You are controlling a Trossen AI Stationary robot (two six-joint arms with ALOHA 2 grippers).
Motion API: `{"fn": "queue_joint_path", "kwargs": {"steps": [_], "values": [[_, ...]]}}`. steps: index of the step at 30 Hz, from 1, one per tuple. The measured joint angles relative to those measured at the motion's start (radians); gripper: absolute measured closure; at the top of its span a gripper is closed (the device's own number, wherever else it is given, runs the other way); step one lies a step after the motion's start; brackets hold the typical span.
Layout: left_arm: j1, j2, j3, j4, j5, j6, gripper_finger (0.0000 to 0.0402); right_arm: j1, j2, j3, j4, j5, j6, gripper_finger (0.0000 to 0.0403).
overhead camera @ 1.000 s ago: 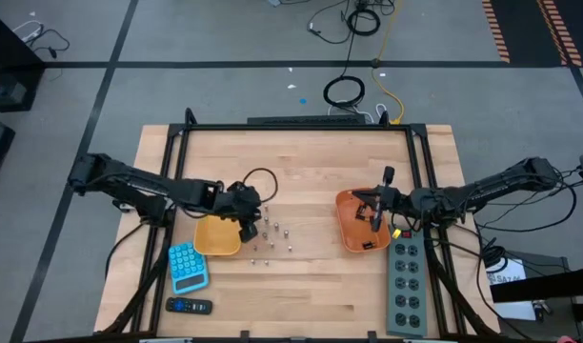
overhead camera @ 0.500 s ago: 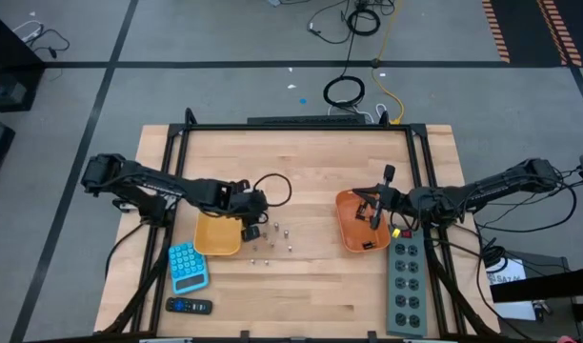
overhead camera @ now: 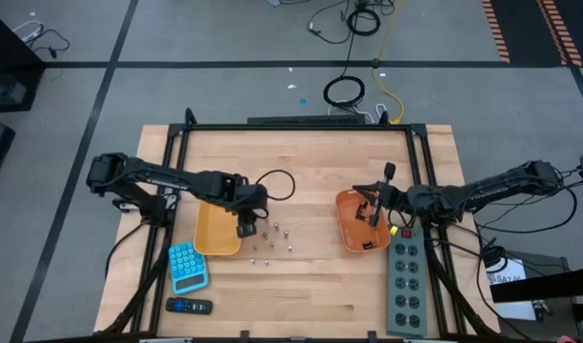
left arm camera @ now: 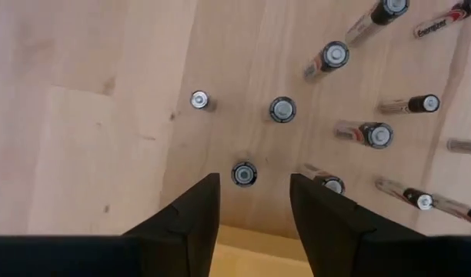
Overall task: Sort batteries
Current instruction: Put the silver battery into the yellow bin
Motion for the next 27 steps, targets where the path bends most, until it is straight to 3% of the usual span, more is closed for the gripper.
{"fn": "queue_joint_path", "kwargs": {"steps": [14, 27], "values": [[0.061, 0.161, 0.058, -0.049, 0.088, 0.151, 0.0233, -0.015, 0.0, -0.029, 0.021, -0.004, 0.005, 0.0403], [0.078, 0.181, 0.058, -0.02, 0.103, 0.152, 0.0233, -0.015, 0.0, -0.029, 0.013, -0.003, 0.002, 0.0403]]}}
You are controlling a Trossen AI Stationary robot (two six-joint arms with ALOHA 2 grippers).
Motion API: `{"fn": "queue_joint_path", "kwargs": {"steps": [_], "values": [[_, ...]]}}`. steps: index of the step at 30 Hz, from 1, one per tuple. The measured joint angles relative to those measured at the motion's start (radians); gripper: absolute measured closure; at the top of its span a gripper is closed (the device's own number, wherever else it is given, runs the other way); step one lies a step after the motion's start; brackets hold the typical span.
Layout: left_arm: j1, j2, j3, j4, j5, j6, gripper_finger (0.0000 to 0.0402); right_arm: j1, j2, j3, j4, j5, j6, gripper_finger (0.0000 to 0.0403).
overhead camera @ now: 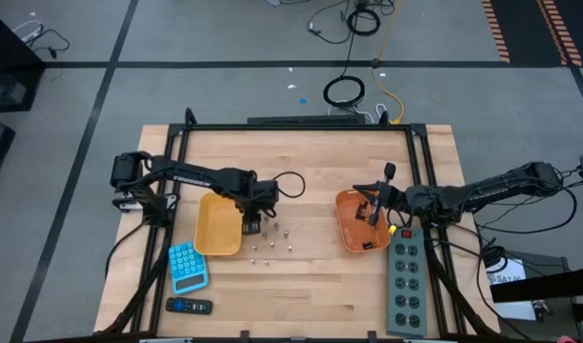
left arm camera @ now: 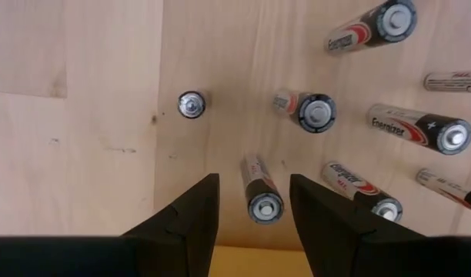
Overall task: Sort batteries
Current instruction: Put the silver battery into the yellow bin
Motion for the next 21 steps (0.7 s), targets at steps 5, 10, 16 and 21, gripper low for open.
{"fn": "queue_joint_path", "kwargs": {"steps": [5, 10, 16, 21], "values": [[-0.001, 0.0, 0.0, 0.008, 0.0, -0.003, 0.0233, 0.0, 0.0, 0.0, -0.004, 0.0, 0.0, 0.0403], [-0.001, 0.0, 0.0, 0.025, 0.0, -0.004, 0.0233, 0.0, 0.0, -0.001, -0.004, 0.0, 0.0, 0.0403], [-0.001, 0.035, 0.0, 0.036, 0.019, -0.023, 0.0233, 0.0, 0.0, -0.001, -0.007, 0.0, 0.003, 0.0403], [-0.001, 0.057, -0.001, 0.043, 0.019, -0.023, 0.0234, 0.0, 0.0, -0.001, -0.01, 0.0, 0.003, 0.0403]]}}
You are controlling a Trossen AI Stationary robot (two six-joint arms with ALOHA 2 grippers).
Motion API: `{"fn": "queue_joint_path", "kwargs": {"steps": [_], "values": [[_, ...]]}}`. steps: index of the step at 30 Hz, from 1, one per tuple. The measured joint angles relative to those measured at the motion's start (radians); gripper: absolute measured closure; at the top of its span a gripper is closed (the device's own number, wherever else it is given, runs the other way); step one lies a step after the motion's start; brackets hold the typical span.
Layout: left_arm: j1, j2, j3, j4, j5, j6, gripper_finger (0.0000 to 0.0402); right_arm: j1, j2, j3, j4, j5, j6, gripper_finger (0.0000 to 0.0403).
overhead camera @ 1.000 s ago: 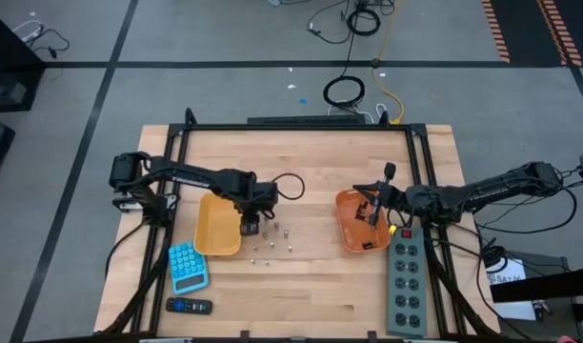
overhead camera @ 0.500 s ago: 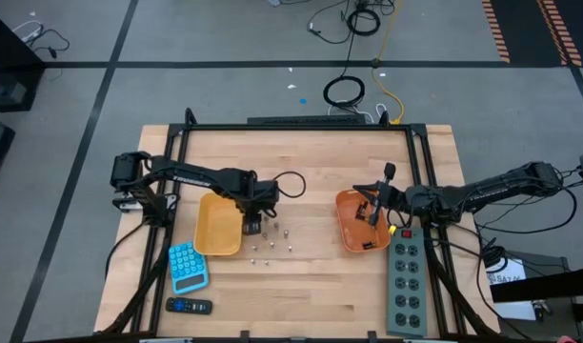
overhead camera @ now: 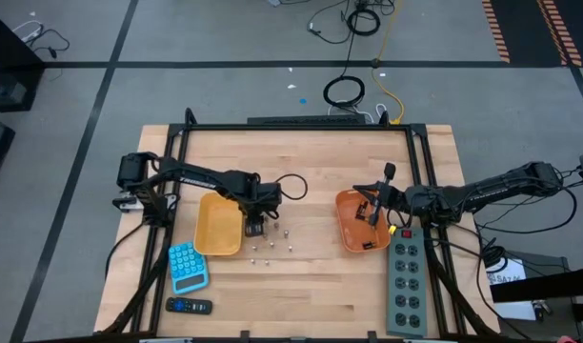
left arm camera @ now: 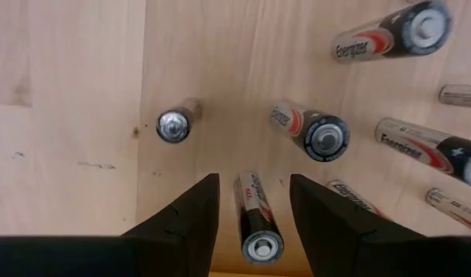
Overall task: Sort batteries
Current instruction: Put the silver battery into the yellow bin
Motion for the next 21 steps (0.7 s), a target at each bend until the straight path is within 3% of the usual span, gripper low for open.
{"fn": "queue_joint_path", "kwargs": {"steps": [6, 12, 21], "values": [[0.0, 0.004, 0.0, -0.001, 0.005, 0.0, 0.0269, 0.0, 0.0, 0.0, -0.002, 0.0, 0.0, 0.0403], [0.0, 0.004, 0.0, -0.009, 0.006, 0.022, 0.0342, 0.0, 0.0, 0.0, -0.004, 0.0, 0.0, 0.0403], [-0.002, 0.004, 0.001, -0.015, 0.006, 0.047, 0.0345, 0.0, 0.0, 0.0, -0.005, 0.0, 0.0, 0.0403]]}}
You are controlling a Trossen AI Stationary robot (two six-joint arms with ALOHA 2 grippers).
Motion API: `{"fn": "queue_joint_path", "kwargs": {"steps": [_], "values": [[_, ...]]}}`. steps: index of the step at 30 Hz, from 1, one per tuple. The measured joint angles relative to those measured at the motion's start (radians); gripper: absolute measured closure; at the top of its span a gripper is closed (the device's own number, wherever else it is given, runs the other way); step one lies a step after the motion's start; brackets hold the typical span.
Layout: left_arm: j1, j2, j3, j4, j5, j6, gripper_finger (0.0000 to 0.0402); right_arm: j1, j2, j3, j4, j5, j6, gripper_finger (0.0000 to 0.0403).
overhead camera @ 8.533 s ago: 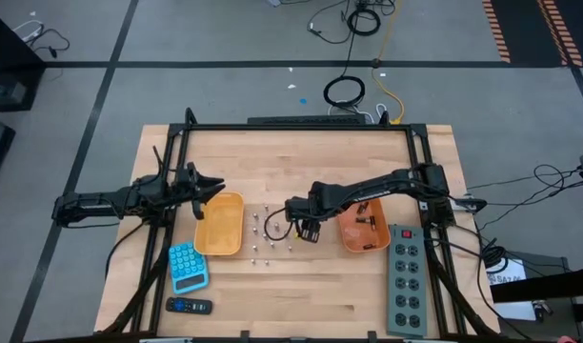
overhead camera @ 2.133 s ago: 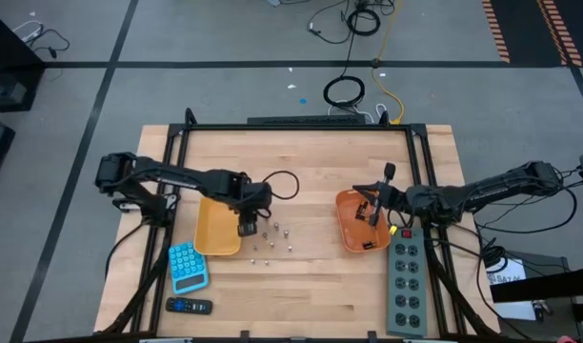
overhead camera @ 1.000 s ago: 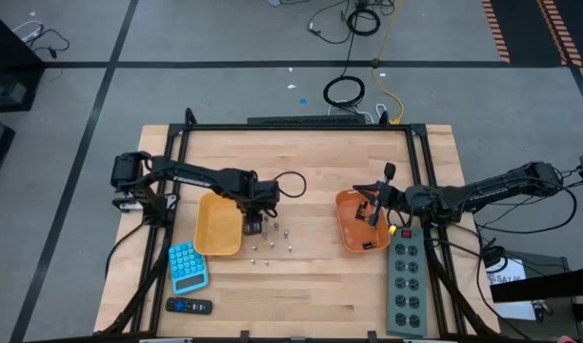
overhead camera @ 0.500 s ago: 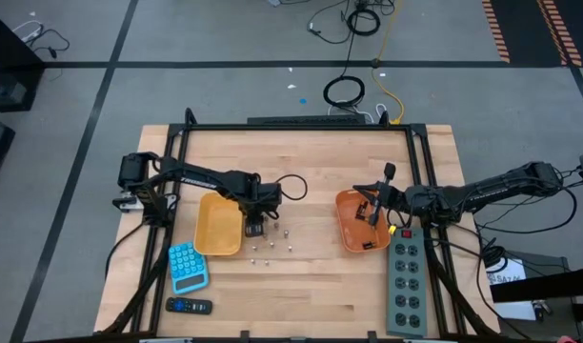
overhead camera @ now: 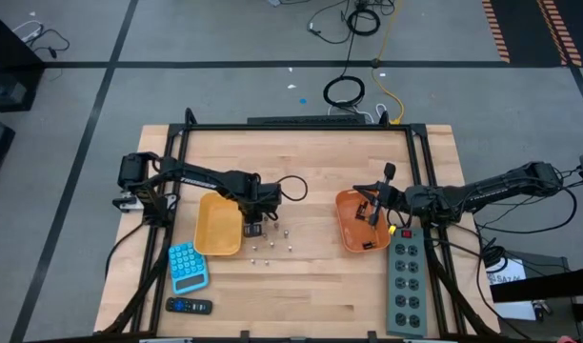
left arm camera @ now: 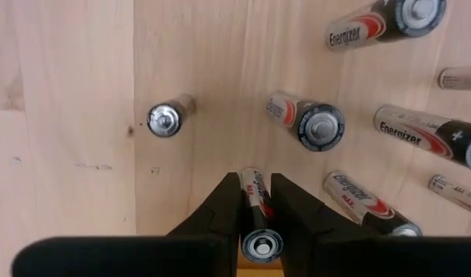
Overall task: Sort batteries
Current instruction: Put the silver battery into the yellow bin
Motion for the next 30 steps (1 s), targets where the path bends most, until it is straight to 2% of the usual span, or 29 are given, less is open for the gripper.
{"fn": "queue_joint_path", "kwargs": {"steps": [10, 15, 21, 24, 27, 30], "values": [[0.005, 0.001, 0.151, -0.21, -0.034, 0.0, 0.0345, 0.0, 0.0, 0.0, -0.009, 0.0, 0.007, 0.0403], [0.005, 0.0, 0.217, -0.37, 0.027, -0.073, 0.0345, 0.0, 0.0, 0.0, -0.022, 0.0, 0.023, 0.0403], [-0.009, -0.005, 0.227, -0.547, 0.177, -0.21, 0.0345, 0.0, 0.0, 0.0, -0.029, 0.0, 0.039, 0.0403], [-0.031, -0.005, 0.227, -0.636, 0.179, -0.239, 0.0335, 0.0, 0.0, 0.0, -0.04, 0.0, 0.05, 0.0403], [-0.055, -0.005, 0.227, -0.637, 0.087, -0.281, 0.0317, 0.0, 0.0, 0.0, -0.04, 0.0, 0.05, 0.0403], [-0.066, -0.005, 0.227, -0.638, 0.054, -0.309, 0.0287, 0.0, 0.0, 0.0, -0.039, 0.0, 0.05, 0.0403]]}}
